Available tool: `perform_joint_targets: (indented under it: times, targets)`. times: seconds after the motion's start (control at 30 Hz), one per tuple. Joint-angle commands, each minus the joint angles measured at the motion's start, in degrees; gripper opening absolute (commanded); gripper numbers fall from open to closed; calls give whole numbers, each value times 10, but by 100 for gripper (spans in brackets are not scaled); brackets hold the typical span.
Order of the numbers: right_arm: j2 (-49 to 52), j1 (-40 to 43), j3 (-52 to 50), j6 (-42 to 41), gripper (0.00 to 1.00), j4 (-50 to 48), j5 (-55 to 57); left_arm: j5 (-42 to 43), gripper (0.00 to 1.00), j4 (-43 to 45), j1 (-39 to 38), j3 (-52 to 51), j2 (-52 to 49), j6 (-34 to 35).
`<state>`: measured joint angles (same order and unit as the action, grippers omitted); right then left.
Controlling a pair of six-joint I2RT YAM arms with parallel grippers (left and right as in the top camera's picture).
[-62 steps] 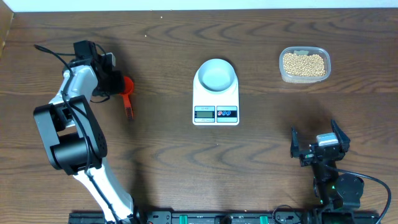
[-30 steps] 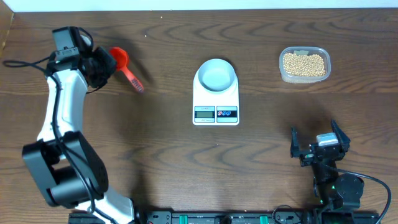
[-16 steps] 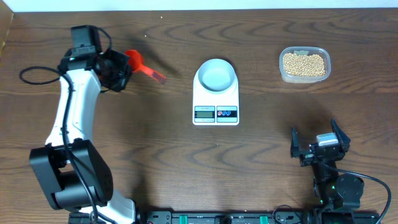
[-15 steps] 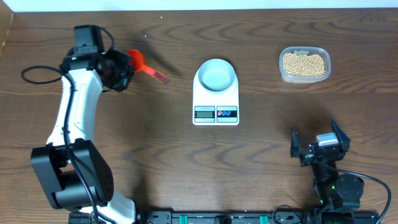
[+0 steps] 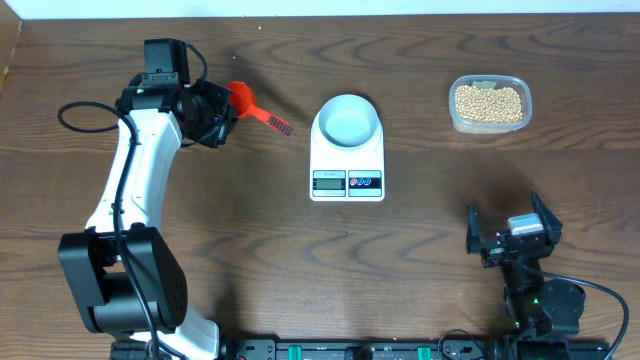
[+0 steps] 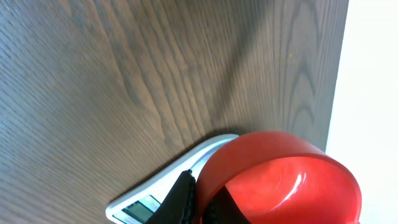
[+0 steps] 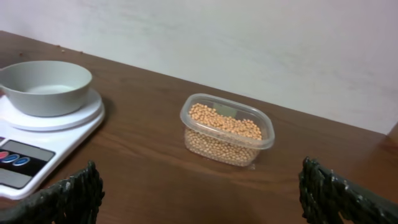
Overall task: Scoop item into bowl and weigh 50g on scale
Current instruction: 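Lift the red scoop with the left gripper toward the scale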
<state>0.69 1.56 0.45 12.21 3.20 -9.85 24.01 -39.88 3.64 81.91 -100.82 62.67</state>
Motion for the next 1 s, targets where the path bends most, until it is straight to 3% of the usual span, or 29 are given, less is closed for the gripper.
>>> perform_joint_targets:
  times: [0.0, 0.53, 0.97]
  targets:
    - [-3, -5, -1, 1, 99, -7, -55, 15, 7, -2, -1, -1, 12, 20]
    - [27, -4, 44, -101, 99, -26, -159, 15, 7, 20, -1, -1, 18, 52]
    - [280, -4, 224, -120, 99, -14, -228, 30, 8, 79, -2, -1, 50, 54]
